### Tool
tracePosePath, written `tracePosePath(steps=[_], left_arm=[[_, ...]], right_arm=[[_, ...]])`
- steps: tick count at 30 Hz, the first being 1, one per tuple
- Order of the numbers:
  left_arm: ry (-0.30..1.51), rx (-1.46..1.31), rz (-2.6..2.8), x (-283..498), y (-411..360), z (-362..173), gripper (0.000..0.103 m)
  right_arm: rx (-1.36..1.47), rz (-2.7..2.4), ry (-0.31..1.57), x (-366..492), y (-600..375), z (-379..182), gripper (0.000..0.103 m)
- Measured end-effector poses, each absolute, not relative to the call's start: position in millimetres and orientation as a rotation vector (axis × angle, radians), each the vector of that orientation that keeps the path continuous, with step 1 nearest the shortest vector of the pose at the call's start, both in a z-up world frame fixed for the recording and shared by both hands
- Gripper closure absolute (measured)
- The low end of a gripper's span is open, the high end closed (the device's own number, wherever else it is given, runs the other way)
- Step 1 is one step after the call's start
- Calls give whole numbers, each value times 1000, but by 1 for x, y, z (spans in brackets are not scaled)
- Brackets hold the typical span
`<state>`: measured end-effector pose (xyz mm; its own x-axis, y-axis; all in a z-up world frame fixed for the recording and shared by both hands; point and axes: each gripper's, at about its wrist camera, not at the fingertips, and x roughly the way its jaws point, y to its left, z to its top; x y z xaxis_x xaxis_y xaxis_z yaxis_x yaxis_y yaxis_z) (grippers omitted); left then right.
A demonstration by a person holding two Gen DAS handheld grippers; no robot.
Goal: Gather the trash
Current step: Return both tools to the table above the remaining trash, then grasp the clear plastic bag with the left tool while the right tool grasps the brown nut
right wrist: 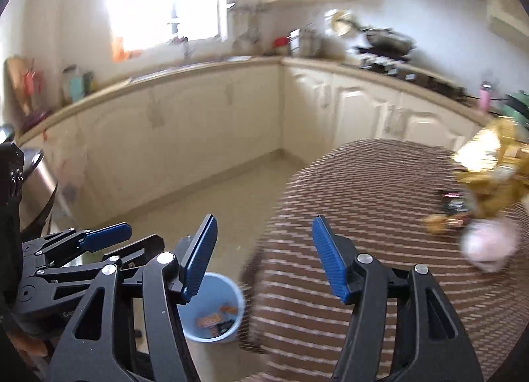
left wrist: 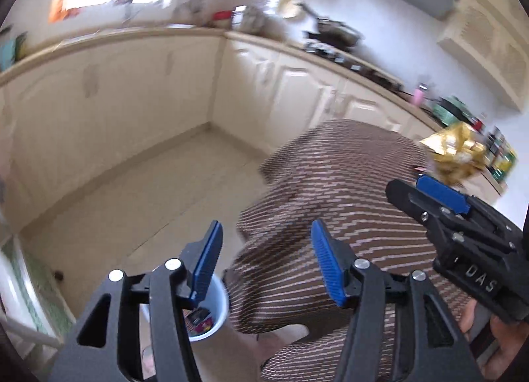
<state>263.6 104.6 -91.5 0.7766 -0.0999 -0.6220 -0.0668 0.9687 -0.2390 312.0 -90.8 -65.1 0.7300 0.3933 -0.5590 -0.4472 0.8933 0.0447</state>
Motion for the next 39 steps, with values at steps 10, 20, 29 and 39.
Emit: tracePosePath(steps=[10, 20, 29, 39], left_arm=[[673, -42, -282, 299, -72, -56, 42], [745, 202, -455, 355, -215, -81, 42], [755, 322, -436, 390, -256, -95, 42], [745, 304, -452, 402, -264, -99, 60]], right_arm=[[52, 146, 570, 314, -273, -60, 43], [173, 8, 607, 320, -382, -84, 38], [206, 13, 640, 340, -403, -91, 29], [230, 26, 656, 350, -407, -94, 28]])
